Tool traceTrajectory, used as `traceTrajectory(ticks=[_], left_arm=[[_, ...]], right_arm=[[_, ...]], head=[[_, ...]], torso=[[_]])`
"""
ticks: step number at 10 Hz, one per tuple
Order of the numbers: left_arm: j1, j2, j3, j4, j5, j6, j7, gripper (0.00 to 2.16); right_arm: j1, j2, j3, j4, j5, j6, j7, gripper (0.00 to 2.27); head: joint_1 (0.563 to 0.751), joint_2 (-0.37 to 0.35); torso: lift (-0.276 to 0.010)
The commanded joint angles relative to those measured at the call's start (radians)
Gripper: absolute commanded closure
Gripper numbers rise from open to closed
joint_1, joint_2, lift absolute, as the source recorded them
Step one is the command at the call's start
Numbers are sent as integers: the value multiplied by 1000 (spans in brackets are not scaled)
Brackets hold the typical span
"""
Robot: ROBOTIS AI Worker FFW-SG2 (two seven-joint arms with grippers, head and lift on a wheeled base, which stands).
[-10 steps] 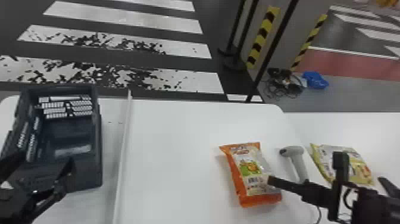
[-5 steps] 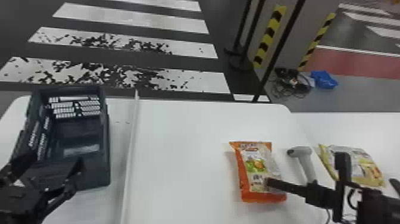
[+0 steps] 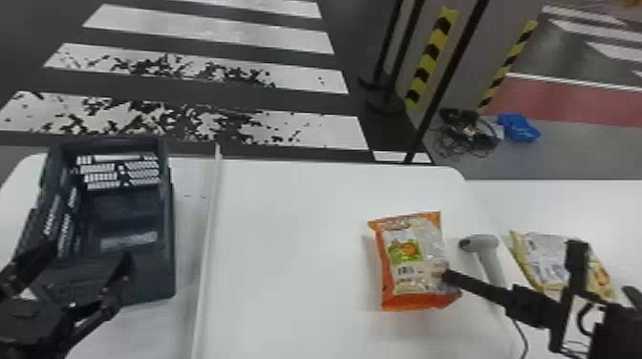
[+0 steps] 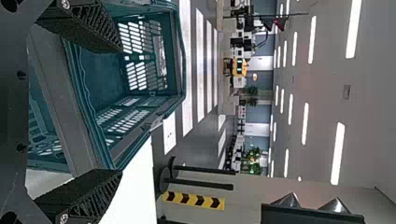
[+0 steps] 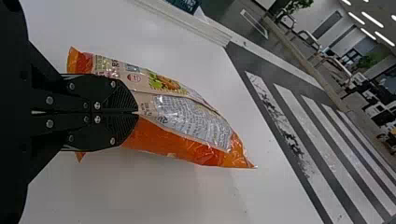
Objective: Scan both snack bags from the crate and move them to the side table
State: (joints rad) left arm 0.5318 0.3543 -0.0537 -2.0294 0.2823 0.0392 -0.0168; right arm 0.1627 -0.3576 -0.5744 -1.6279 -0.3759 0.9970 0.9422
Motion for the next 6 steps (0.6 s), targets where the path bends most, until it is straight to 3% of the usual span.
traceTrajectory(ticks=[1, 3, 6], left_arm=[[4, 0, 0, -2, 0, 0, 0, 76], [4, 0, 0, -2, 0, 0, 0, 76], [4, 0, 0, 0, 0, 0, 0, 76]], right_arm=[[4, 3, -56, -12, -67, 9, 0, 2240], [4, 3, -139, -12, -146, 18, -20, 2240], [-20, 2, -222, 14, -184, -22, -158, 2240]], head=[[695, -239], [695, -262], [695, -315]], torso=[[-99], [-99], [-99]])
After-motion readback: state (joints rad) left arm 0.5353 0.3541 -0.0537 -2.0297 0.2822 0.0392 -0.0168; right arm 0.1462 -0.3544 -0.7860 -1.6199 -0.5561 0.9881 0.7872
